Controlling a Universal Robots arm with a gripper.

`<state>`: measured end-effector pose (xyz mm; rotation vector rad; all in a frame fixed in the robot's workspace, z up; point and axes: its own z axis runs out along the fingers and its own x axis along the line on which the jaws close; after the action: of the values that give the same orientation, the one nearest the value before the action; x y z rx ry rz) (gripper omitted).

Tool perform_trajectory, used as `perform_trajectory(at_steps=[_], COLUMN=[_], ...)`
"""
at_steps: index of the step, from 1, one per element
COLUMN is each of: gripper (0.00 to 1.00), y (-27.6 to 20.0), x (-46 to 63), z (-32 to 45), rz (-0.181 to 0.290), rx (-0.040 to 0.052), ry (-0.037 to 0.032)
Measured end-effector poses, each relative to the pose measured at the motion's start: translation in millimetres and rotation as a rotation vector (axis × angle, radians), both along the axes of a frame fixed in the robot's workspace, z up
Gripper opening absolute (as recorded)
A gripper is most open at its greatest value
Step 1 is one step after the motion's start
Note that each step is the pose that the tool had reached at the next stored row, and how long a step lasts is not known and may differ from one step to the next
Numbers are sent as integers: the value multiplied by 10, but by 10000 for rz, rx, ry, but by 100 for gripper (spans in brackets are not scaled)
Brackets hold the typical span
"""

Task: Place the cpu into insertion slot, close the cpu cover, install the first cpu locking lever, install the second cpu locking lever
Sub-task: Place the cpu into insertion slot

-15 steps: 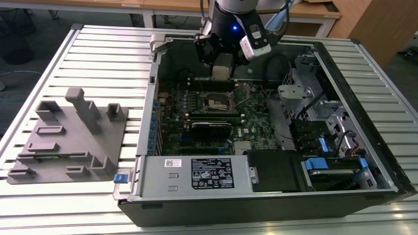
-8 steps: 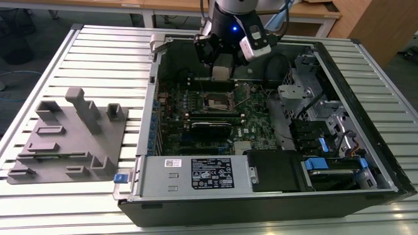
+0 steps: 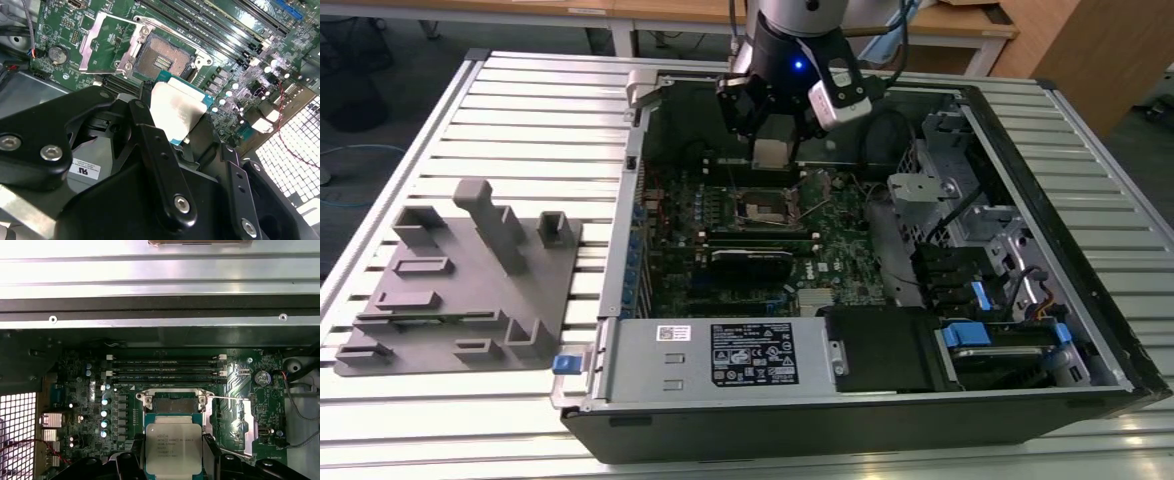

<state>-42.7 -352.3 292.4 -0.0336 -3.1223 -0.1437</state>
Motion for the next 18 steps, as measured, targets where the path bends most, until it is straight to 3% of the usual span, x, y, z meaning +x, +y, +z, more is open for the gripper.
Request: perform_trajectory(at_steps=[10,18], gripper=[54,54], y=[0,-5], x=[0,0], z=[-14,-118], rz=[0,-1], rx=[6,18], ry=[-3,-20])
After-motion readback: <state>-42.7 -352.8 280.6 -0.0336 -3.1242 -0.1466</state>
